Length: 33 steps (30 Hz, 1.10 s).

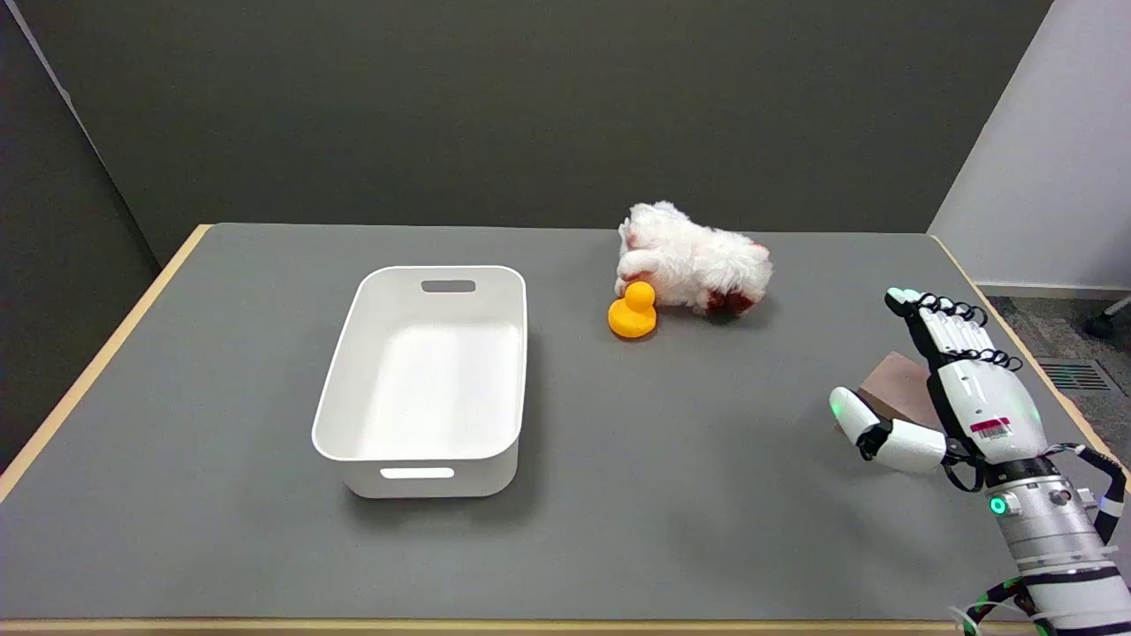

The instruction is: Pick up wooden cube.

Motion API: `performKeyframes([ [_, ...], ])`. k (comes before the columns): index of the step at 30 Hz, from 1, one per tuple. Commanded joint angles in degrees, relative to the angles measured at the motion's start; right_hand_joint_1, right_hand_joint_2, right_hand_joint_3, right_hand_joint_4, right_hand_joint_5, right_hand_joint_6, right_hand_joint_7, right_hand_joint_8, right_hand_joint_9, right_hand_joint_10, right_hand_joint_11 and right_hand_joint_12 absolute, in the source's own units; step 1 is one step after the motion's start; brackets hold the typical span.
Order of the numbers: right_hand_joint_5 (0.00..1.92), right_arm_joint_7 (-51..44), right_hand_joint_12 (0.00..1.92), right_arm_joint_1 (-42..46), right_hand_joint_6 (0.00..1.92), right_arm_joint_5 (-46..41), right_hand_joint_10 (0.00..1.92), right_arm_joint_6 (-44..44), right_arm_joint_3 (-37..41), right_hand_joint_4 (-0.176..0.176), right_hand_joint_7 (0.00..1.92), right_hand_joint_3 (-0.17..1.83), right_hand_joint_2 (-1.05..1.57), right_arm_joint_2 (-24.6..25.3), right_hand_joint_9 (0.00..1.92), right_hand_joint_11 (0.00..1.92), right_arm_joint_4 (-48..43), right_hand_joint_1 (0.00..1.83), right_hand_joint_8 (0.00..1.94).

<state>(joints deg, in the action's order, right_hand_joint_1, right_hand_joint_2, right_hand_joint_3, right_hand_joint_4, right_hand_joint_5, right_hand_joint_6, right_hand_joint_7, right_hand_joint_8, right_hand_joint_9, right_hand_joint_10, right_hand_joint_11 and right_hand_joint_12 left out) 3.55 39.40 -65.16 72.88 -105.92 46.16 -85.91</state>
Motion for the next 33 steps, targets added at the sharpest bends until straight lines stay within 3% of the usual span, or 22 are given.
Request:
performKeyframes([
  [1,0.05,-1.02,0.22,-5.25,0.25,-7.00,0.22,-5.83,-1.27,-0.030,0.07,0.88,0.49,-1.71,0.00,0.00,5.04,0.26,0.14],
  [33,0.05,-0.46,0.15,-5.88,0.21,-10.44,0.16,-6.74,-1.75,-0.027,0.05,0.87,0.49,0.32,0.00,0.00,9.23,0.26,0.10],
])
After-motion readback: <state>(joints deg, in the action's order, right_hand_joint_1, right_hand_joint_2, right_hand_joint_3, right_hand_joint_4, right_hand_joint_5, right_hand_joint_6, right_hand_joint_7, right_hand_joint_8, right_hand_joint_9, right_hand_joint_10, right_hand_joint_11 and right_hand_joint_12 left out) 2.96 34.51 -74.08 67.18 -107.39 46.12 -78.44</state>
